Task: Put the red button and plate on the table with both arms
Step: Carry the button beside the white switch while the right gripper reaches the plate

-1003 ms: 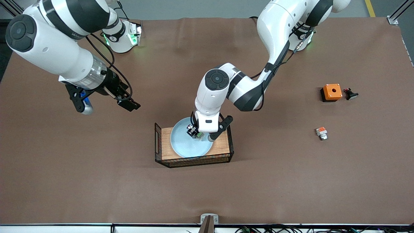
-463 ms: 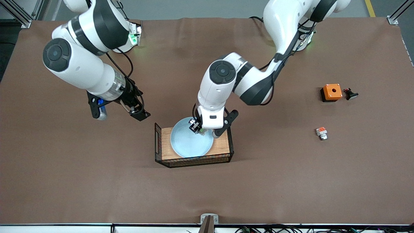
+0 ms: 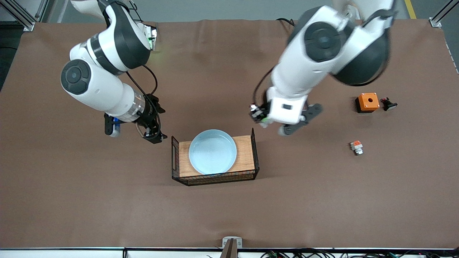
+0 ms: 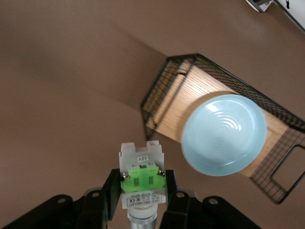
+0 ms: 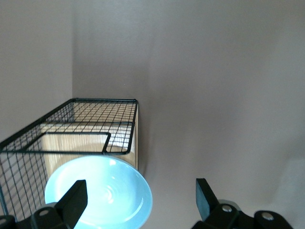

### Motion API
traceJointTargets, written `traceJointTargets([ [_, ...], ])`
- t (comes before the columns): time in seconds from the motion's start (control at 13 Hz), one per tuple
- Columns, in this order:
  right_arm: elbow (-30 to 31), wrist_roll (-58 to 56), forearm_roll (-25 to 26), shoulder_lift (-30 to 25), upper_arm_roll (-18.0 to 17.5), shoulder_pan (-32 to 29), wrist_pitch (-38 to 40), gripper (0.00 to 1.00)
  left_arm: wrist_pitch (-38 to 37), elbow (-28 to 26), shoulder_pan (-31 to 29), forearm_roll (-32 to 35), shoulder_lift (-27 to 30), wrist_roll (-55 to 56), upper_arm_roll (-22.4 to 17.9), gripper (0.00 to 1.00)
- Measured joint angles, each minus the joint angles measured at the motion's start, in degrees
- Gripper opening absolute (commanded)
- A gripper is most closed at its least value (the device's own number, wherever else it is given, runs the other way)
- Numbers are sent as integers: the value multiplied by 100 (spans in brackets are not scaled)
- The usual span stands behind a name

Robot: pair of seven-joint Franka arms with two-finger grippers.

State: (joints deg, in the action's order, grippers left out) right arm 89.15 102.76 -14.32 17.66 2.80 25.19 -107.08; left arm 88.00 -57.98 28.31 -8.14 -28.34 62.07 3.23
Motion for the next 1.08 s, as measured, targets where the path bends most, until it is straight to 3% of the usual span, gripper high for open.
traceJointTargets([
  [0.31,-10,827,821,272,-9,385,-201,100,-623,-248,-1034,-41,260,-2044,-12,0],
  [0.69,-150,901,916,313,-10,638,-247,100,-571,-929,-1768,-47,250,-3948,-15,0],
  [0.85,-168,842,933,384,-12,800,-280,100,71,-1597,-1933,-47,418,-4592,-16,0],
  [1.08,-301,841,970,633,-13,1023,-324,100,1604,-3390,-2147,-48,1057,-5450,-17,0],
])
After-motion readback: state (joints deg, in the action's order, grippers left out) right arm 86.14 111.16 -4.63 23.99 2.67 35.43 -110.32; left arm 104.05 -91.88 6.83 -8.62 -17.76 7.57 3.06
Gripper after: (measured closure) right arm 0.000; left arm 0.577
